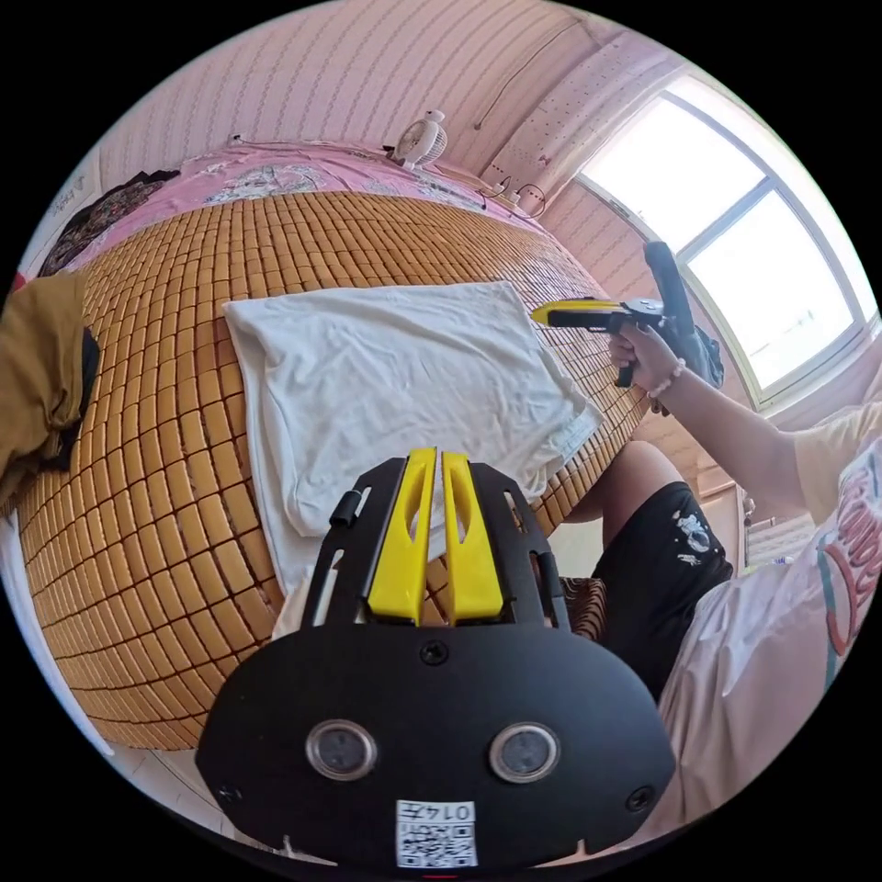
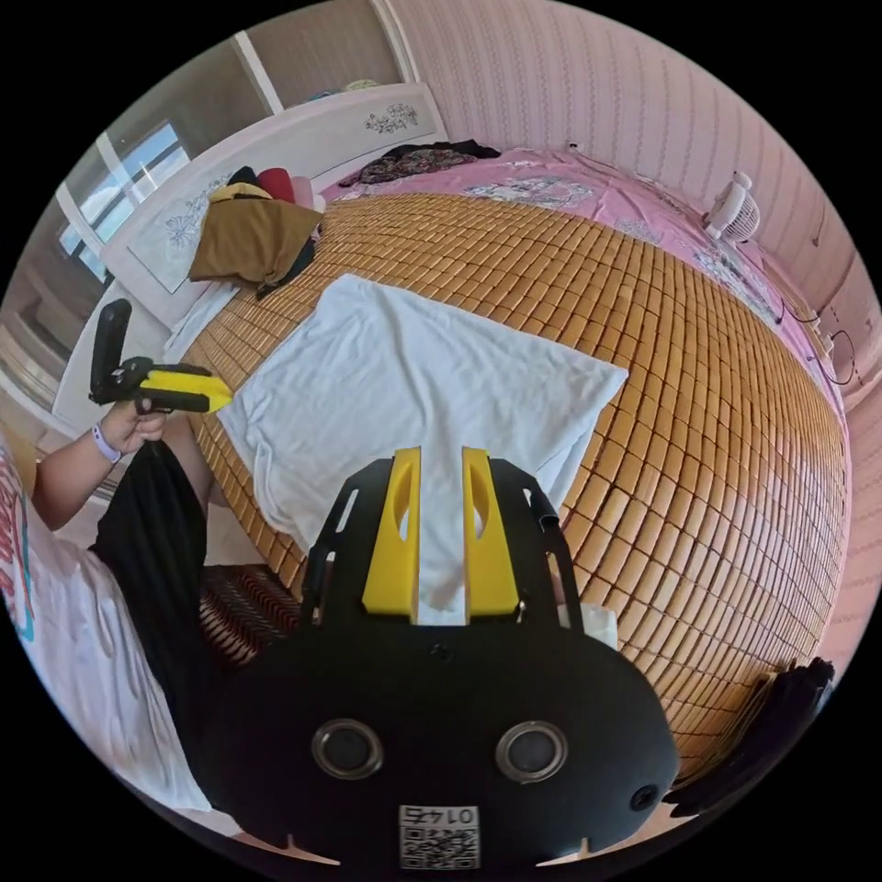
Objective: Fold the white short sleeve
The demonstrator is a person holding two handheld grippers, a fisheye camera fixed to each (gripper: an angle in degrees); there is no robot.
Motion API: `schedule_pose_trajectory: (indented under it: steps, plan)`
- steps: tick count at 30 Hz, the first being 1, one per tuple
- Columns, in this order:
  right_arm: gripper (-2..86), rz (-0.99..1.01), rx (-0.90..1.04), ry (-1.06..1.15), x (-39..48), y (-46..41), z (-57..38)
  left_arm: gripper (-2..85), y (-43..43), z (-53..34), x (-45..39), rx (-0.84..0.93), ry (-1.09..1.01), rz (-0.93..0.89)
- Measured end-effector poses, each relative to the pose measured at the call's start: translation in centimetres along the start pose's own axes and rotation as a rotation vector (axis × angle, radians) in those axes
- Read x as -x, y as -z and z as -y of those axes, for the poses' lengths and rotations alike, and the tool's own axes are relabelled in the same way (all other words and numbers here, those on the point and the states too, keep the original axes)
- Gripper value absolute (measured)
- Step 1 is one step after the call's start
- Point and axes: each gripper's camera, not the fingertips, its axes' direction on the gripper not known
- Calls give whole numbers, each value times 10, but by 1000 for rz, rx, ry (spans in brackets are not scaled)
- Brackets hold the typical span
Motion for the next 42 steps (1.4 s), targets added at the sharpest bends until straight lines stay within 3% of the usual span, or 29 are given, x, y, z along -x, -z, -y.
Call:
schedule_pose_trajectory:
  steps: [5, 10, 24, 29, 34, 38, 42]
  plan:
    - [57, -140, -38, -205, -45, -29, 59, -10, -53, 9, -1, 120, -12, 47]
    - [6, -322, 94, -336, -70, -69, 90, -10, -62, -6, -16, 201, -94, -7]
    - [-6, -245, 21, -407, -84, -70, 103, -10, -65, -27, -16, 160, -53, -23]
    - [-5, -149, -113, -188, -38, -43, 102, -10, -47, -19, -35, 46, -149, 79]
    - [0, 189, 107, 195, 58, -53, 82, -9, -82, -1, -49, 75, -165, -28]
    - [25, 236, 204, 272, 97, -58, 43, -10, -107, 3, -57, 93, -181, -41]
    - [25, 98, 267, 220, 113, -73, 21, -10, -124, 3, -54, 135, -157, -25]
